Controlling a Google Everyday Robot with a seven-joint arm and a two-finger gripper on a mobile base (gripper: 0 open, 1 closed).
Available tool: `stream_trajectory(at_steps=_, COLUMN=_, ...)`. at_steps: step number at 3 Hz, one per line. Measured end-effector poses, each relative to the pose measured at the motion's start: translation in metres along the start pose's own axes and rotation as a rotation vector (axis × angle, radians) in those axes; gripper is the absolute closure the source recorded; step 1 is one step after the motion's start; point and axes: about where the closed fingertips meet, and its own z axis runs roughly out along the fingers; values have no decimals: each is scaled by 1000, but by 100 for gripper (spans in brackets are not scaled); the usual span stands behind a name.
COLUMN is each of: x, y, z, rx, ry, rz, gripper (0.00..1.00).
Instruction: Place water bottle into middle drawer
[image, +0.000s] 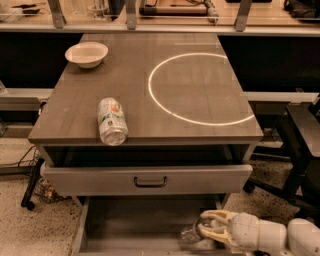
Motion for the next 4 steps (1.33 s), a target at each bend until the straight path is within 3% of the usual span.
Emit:
stream_trajectory(at_steps=1, x=-3, y=-12, z=-33, rx=55, ry=1, rz=6, gripper=58)
stream_trajectory(at_steps=2, x=3, y=-10, z=-24, rx=28, ry=-58, rz=64, gripper=59)
stream_trajectory(at_steps=3, x=8, y=4, z=15, rx=-53, ry=-120, rz=122, gripper=88)
stream_trajectory(at_steps=4, x=7, y=10, z=29, rx=-81, ry=-135, rz=140, gripper=66)
